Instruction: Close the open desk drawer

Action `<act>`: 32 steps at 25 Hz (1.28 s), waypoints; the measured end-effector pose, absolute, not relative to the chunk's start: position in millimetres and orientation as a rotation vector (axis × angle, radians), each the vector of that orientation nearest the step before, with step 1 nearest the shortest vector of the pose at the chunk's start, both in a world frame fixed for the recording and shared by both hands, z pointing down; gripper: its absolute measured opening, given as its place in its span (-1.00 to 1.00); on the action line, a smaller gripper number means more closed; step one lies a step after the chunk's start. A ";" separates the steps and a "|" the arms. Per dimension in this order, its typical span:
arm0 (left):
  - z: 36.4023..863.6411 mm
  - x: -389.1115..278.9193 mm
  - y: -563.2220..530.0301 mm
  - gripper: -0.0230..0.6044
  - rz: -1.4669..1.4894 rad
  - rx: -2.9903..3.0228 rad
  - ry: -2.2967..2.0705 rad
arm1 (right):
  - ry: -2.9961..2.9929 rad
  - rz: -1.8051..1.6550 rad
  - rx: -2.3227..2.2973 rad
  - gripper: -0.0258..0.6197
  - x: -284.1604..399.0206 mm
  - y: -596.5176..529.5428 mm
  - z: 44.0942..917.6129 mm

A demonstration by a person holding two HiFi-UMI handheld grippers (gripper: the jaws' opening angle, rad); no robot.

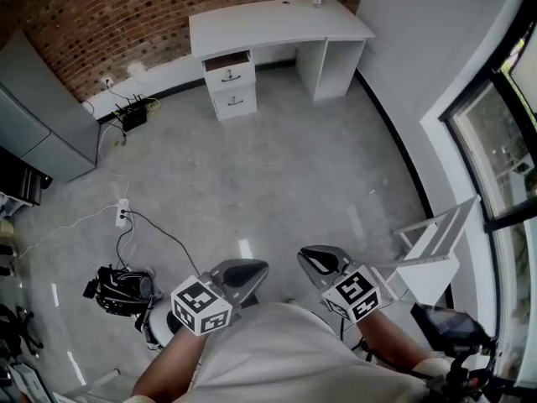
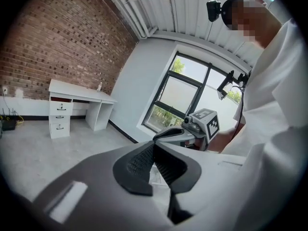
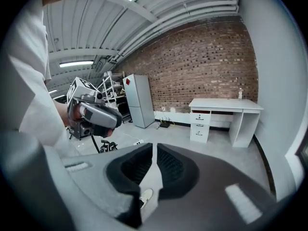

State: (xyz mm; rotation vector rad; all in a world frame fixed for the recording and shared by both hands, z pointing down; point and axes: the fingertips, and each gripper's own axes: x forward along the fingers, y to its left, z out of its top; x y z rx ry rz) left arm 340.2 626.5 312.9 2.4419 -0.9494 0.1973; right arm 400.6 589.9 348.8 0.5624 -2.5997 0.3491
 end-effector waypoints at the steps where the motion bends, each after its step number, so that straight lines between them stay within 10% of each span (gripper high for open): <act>1: 306.4 323.1 614.6 -0.91 0.186 2.448 -0.957 | -2.596 0.344 0.557 -0.84 382.7 579.1 344.0; 12: 299.8 142.1 543.4 -0.81 0.134 2.432 -1.022 | -2.622 0.271 0.517 -0.82 192.0 501.1 319.1; 32: 304.3 34.9 287.7 -0.87 0.164 2.333 -1.166 | -2.643 0.308 0.267 -0.82 66.9 239.6 345.3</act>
